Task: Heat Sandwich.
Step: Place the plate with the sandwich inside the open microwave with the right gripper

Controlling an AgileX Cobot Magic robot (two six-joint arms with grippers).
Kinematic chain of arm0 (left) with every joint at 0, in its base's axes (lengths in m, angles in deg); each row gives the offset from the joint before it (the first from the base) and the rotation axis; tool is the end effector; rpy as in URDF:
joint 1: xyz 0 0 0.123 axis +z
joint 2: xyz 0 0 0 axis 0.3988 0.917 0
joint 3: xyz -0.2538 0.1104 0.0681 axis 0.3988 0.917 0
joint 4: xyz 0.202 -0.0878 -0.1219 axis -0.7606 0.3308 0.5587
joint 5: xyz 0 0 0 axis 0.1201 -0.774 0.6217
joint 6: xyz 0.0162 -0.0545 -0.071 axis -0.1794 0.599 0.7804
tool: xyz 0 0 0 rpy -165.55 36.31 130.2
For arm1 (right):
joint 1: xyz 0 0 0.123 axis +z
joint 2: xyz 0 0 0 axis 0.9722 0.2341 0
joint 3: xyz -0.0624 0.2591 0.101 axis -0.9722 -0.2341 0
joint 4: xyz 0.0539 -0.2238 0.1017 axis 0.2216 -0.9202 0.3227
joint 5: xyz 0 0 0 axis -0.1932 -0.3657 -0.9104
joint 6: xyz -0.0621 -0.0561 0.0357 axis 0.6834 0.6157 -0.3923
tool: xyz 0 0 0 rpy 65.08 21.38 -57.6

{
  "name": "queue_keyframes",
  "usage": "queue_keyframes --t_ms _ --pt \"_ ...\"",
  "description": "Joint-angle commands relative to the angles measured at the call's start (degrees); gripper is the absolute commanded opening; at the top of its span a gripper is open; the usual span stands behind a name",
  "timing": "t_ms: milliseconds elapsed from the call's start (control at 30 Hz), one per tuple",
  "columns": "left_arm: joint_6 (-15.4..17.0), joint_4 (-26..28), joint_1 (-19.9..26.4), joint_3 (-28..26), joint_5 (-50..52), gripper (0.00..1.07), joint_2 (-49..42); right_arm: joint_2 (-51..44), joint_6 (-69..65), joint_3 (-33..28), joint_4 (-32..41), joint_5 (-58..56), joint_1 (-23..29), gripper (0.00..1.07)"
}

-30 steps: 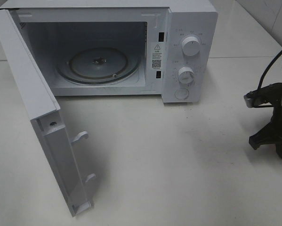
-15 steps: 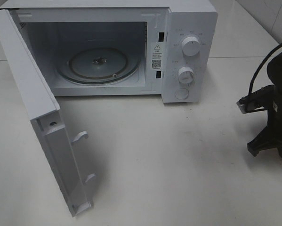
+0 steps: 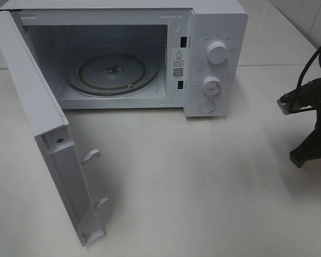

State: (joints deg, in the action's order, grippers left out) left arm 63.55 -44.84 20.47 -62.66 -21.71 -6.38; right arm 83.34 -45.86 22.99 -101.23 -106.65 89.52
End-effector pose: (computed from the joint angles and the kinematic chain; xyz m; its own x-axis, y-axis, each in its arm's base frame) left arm -0.0088 -0.0046 0.2818 -0.4409 0.0191 -0.8974 0.1018 0.9944 -0.0289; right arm 0.2751 0.0314 0.1644 -0.9568 -0.2904 -0.0163 -0.2669 0.8987 -0.3479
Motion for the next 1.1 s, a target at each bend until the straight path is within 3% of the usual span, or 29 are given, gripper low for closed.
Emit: queue_keyframes --t_ms 33,500,800,933,1100 --pt "0.06 0.23 0.06 0.11 -0.06 1.0 -1.2 -1.72 -0.4 -0.97 -0.97 -1.72 1.2 0.0" --pt "0.06 0.23 0.06 0.11 -0.06 1.0 -1.2 -9.05 -0.17 -4.24 -0.06 -5.1 9.4 0.0" --pt "0.06 0.23 0.06 0.11 -0.06 1.0 -1.2 -12.95 -0.29 -4.98 0.11 -6.07 17.3 0.0" --pt "0.06 0.23 0.06 0.11 -0.06 1.0 -1.2 -15.36 -0.29 -4.98 0.11 -7.62 23.66 0.0" --pt "0.06 0.23 0.06 0.11 -0.06 1.0 -1.2 -15.99 -0.23 -4.98 0.06 -7.85 26.59 0.0"
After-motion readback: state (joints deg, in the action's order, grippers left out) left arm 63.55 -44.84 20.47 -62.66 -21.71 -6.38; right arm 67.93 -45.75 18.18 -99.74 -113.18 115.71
